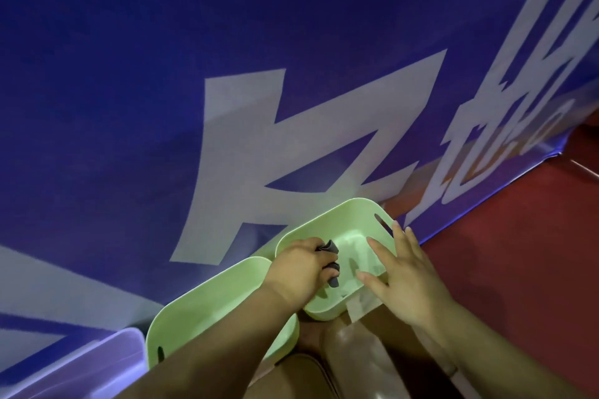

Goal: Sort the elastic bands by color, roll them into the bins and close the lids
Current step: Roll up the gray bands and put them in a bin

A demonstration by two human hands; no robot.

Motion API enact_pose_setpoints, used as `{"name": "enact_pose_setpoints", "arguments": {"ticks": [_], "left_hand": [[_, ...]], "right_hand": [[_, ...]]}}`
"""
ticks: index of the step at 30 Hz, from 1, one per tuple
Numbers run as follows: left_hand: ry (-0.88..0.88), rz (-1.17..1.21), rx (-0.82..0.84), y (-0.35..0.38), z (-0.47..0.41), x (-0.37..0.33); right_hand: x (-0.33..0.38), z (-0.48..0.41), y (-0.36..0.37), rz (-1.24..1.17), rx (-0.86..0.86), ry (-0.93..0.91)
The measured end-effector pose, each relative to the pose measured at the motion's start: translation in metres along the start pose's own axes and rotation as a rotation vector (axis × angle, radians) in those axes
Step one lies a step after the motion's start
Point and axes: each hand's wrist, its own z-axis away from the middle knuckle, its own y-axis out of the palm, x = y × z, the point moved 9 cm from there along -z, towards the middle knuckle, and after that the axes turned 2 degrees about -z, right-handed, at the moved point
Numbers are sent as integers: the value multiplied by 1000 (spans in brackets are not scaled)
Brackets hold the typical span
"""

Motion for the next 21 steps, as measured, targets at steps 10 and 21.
{"name": "enact_pose_setpoints", "arguments": {"ticks": [10,21], "left_hand": [[-80,-171,411,72,-48,11],[-131,-99,224,26,4,0]], "right_hand": [[-6,-5,7,-23,-34,-29],[-1,42,-10,-84,-58,-58]]}}
